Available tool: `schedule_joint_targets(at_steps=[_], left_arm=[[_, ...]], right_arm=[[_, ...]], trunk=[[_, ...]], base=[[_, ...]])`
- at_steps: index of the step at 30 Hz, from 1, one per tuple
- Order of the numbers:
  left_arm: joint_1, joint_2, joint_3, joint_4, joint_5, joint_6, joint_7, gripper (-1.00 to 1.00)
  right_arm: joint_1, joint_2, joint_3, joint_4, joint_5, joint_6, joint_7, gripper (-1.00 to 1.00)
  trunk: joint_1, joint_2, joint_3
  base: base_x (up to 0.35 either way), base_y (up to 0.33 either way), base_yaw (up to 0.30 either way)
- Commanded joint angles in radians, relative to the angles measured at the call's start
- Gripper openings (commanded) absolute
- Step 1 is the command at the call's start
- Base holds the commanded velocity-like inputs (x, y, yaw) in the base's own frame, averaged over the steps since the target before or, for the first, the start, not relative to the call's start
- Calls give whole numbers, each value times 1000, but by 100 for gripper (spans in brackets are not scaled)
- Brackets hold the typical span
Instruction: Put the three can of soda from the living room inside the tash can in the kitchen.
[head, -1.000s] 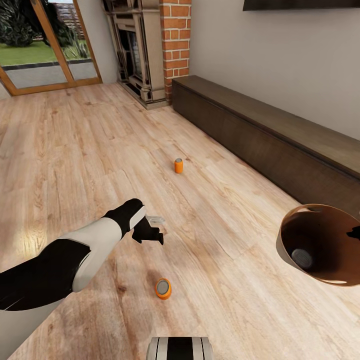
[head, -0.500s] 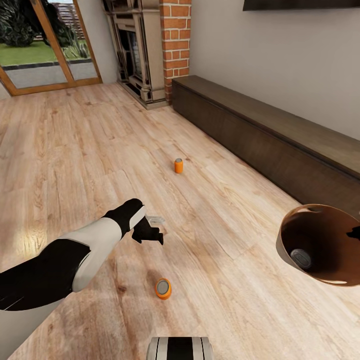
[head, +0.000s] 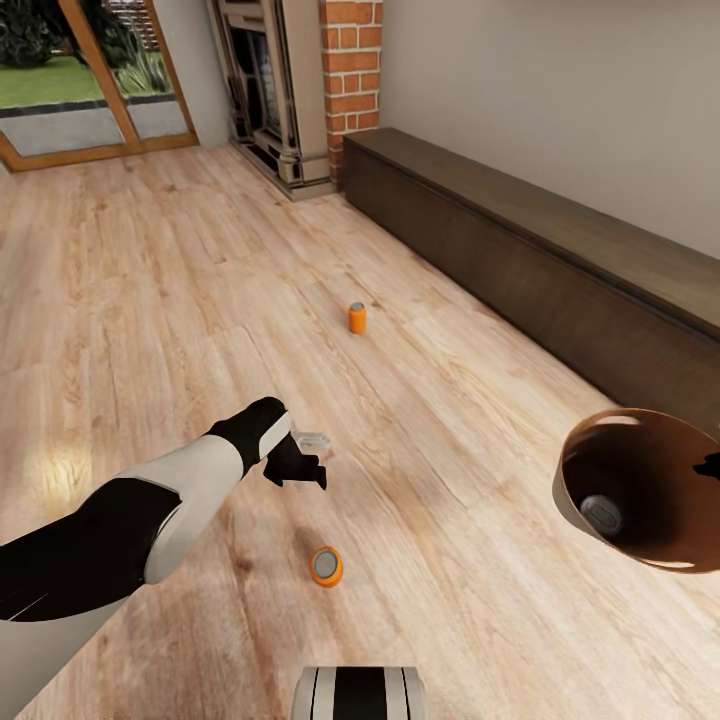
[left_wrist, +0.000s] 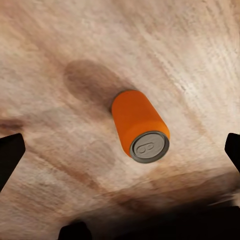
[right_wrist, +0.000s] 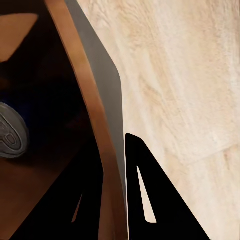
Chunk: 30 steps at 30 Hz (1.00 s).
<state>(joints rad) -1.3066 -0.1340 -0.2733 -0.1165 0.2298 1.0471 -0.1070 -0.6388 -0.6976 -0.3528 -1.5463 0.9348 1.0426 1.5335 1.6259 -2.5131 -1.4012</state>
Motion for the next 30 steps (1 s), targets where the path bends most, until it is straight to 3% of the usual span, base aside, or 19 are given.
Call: schedule_joint_targets(at_steps=[1,8,15,30], left_arm=[[0,0,0,0,0,0,0,100],[1,0,-22,0,-2,-2,0,100],[1,2,-41,0,-3,-11,-1,100],[1,2,-62,-2,-3,-54,-14,100]], right_arm=[[-1,0,0,0,-2,5,7,-100],[-1,0,0,0,-2,5,7,-100],[0,0,-1,2,-2,5,7,-100],[1,-3,0,5,-2,5,7,-100]], trunk=[[0,0,-4],[3,-2,-31],[3,-2,-30],[3,-2,-14]], base=[[0,0,0],[0,0,0],[0,0,-18],[-1,0,-179]])
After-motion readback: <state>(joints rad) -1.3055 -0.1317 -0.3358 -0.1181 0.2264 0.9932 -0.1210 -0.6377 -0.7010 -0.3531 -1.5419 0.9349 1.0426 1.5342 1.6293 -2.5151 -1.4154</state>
